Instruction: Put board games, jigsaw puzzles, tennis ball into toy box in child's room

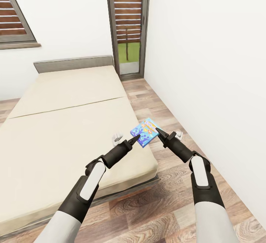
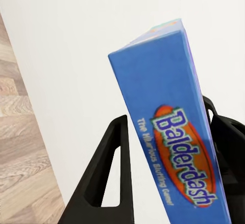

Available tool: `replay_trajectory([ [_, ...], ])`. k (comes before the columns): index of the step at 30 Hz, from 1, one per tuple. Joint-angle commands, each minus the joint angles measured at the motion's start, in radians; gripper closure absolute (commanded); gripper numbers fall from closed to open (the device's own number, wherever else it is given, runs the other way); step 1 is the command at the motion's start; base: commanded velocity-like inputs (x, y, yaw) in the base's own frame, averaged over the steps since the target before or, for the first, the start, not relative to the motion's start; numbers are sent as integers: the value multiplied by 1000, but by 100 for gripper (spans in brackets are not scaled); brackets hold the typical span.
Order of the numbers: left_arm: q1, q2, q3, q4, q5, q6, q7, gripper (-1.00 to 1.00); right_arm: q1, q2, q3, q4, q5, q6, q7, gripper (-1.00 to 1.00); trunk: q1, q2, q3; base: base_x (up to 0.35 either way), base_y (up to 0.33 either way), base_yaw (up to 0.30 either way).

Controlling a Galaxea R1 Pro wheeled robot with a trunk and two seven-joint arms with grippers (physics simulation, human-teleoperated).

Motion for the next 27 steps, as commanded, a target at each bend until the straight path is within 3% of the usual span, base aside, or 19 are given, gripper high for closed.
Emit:
replay_trajectory([
  [1,0,0,0,-2,11,9,0,100,-1,1,-4,0,-3,10,5,100,0,0,-1,0,0,0],
  [2,0,0,0,-3,11,9,0,100,-1,1,-4,0,-3,10,5,-100,0,0,-1,0,0,0],
  [27,4,5,6,-45,11,28,0,100,-1,1,0,-5,-3,18,0,-100,0,0,-1,0,0,0],
])
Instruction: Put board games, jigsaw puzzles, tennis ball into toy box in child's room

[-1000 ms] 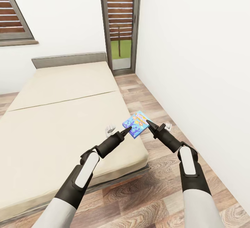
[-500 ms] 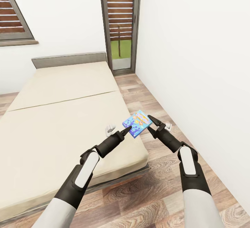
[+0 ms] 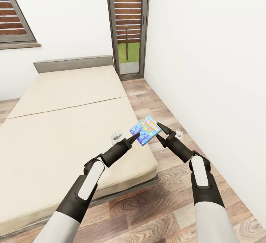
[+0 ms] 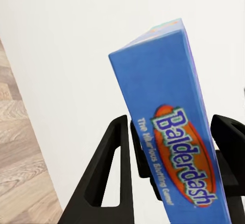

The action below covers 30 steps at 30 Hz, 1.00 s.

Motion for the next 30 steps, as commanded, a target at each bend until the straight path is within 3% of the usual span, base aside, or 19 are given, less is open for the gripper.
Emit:
replay_trajectory([
  [1,1,2,2,-5,10,11,0,100,-1,1,-3,-1,3,6,3,-100,0,0,-1,0,0,0],
  [5,5,17,21,-25,11,17,0,100,-4,1,-4,-2,4,11,0,-100,0,0,-1,0,0,0],
  [7,16,34,47,-49,18,25,0,100,-8,-1,-6,-3,8,23,-3,-100,0,0,-1,0,0,0],
  [10,48,69,104,-107,44,57,0,100,-14,-35,-10,-4,12,64,-9,-100,0,0,-1,0,0,0],
  [11,48,69,104,-107,44,57,0,100,-14,-35,-10,-4,12,64,-9,-100,0,0,-1,0,0,0],
  [14,89,116,189,-174,81,100,1,100,-26,-93,-7,-4,14,125,-27,-100,0,0,-1,0,0,0],
  [15,89,116,189,-174,81,100,1,100,-26,-93,-7,-4,14,125,-27,-100,0,0,-1,0,0,0],
  [17,117,145,252,-218,110,124,1,100,-39,-134,4,-4,13,154,-40,-100,0,0,-1,0,0,0],
  [21,173,181,372,-283,175,176,2,100,-53,-187,62,-16,11,155,-50,-100,0,0,-1,0,0,0],
  [22,173,181,372,-283,175,176,2,100,-53,-187,62,-16,11,155,-50,-100,0,0,-1,0,0,0],
  [25,204,202,461,-316,213,231,2,100,-55,-206,96,-53,8,155,-53,-100,0,0,-1,0,0,0],
  [26,204,202,461,-316,213,231,2,100,-55,-206,96,-53,8,155,-53,-100,0,0,-1,0,0,0],
  [29,218,215,540,-334,250,302,3,100,-55,-214,113,-86,7,155,-55,-100,0,0,0,0,0,10],
  [30,218,215,540,-334,250,302,3,100,-55,-214,113,-86,7,155,-55,-100,0,0,0,0,0,24],
])
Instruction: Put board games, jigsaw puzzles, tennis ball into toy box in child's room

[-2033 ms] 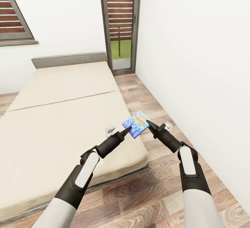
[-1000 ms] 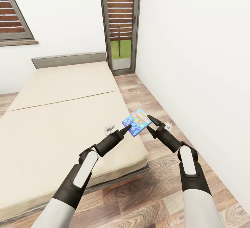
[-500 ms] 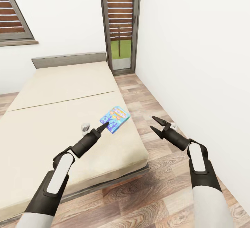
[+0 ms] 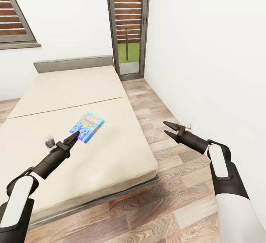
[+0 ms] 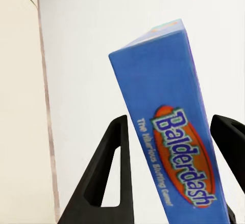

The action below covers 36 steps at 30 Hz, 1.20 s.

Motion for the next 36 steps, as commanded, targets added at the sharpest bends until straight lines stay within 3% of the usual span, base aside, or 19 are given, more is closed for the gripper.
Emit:
replay_trajectory([
  [1,2,3,23,-4,19,33,-1,100,-1,-2,3,-7,6,5,7,-100,0,0,0,0,0,58],
  [3,4,8,57,-12,45,76,-1,100,-1,-4,9,-18,5,5,6,-100,0,0,1,0,0,115],
  [7,6,11,85,-31,68,116,4,100,-1,-4,18,-27,5,5,5,-100,0,0,3,0,0,168],
  [18,0,14,102,-53,88,160,10,100,-2,0,29,-35,11,5,1,-100,0,0,10,0,0,236],
  [24,-6,14,94,-55,91,168,11,100,-2,2,32,-36,15,5,-1,-100,0,0,14,0,0,262],
  [32,-22,15,43,-57,90,173,14,100,0,3,40,-40,20,5,-1,-100,0,0,17,0,0,226],
  [36,-26,14,35,-57,90,174,15,100,0,3,49,-41,20,5,1,-100,0,0,17,0,0,99],
])
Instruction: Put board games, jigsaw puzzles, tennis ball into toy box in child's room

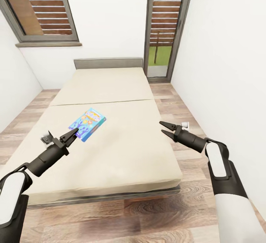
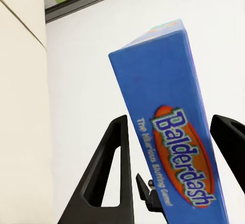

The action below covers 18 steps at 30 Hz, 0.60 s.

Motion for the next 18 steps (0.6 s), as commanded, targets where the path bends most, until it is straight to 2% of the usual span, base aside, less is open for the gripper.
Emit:
replay_trajectory([
  [1,-2,0,-2,0,-1,6,-3,100,-1,0,3,0,6,5,8,-100,0,0,-1,0,0,66],
  [10,-25,0,-24,0,-3,12,29,100,-1,0,44,-1,6,5,10,-100,0,0,0,0,0,17],
  [13,-45,2,-58,0,-4,35,48,100,-1,-1,54,-1,6,5,11,-100,0,0,0,0,0,6],
  [14,-45,2,-58,0,-4,35,48,100,-1,-1,54,-1,6,5,11,-100,0,0,0,0,0,5],
  [17,-80,6,-100,0,-19,73,93,100,-2,-2,62,-2,6,5,11,-100,0,0,0,0,0,3],
  [18,-80,6,-100,0,-19,73,93,100,-2,-2,62,-2,6,5,11,-100,0,0,0,0,0,2],
])
